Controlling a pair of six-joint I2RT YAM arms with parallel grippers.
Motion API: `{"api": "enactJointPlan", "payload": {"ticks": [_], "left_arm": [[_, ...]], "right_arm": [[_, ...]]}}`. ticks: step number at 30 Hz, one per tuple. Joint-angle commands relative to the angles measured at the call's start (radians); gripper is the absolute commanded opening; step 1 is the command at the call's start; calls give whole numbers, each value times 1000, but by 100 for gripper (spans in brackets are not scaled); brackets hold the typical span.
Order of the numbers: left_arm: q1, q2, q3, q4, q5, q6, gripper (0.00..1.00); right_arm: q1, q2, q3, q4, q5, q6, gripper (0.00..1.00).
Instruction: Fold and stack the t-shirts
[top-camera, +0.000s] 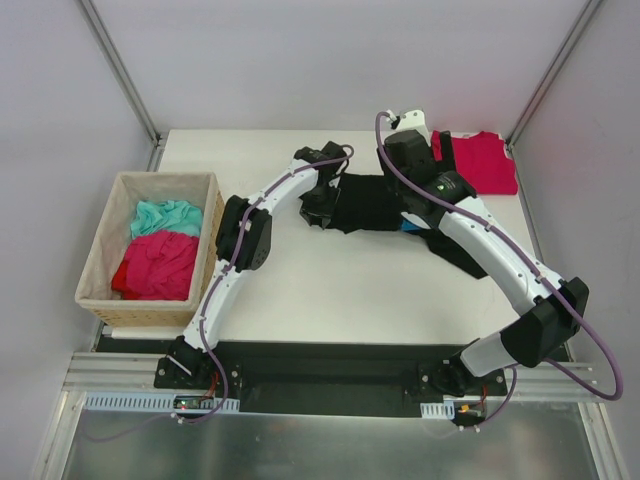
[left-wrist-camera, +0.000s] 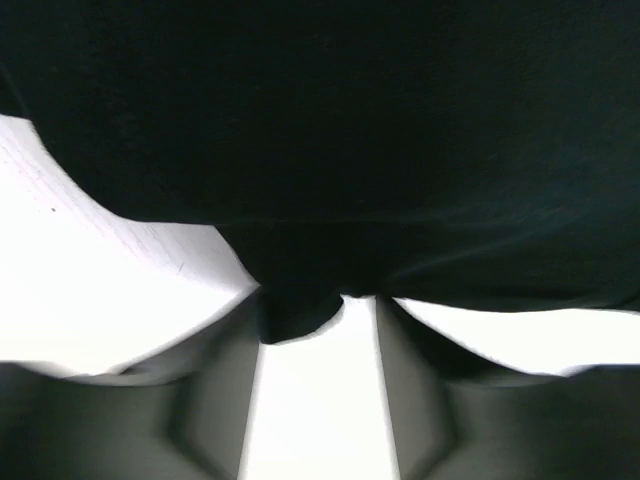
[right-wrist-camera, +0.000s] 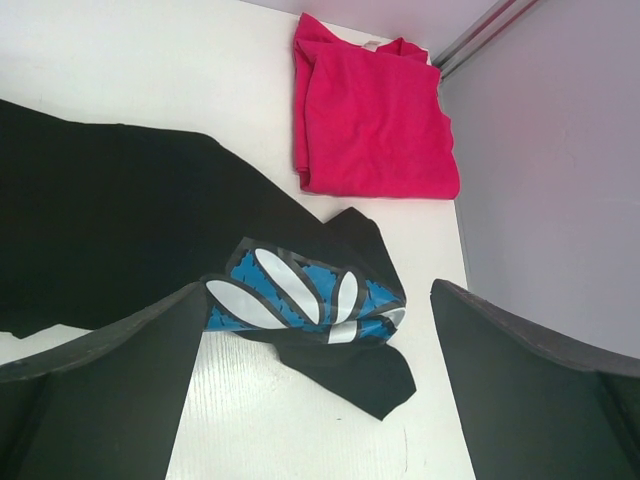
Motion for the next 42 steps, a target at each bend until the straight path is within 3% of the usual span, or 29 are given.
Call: {"api": "enactJointPlan", "payload": {"ticks": [1, 6, 7, 10, 16, 19, 28, 42], "left_arm": [[11, 15, 1, -33, 25, -2, 36], [11, 15, 1, -33, 31, 2, 20], [11, 14, -1, -32, 28, 2, 12], [11, 4, -19, -33, 14, 2, 0], [11, -58, -99, -33, -46, -4, 0], [9, -185, -111, -24, -87, -10, 0], [11, -403, 165, -139, -136, 2, 0], [1, -785, 144, -138, -145, -21, 0]], "right_arm": [[8, -42, 1, 27, 13, 8, 99], [6, -37, 2, 27, 9, 8, 99], [6, -36, 1, 27, 9, 9, 99], [8, -36, -2, 27, 9, 12, 99], [8, -26, -7, 25, 3, 14, 99], [11, -11, -11, 24, -5, 22, 100], [21, 33, -40, 11, -31, 65, 99], [25, 118, -47, 21, -31, 89, 99]]}}
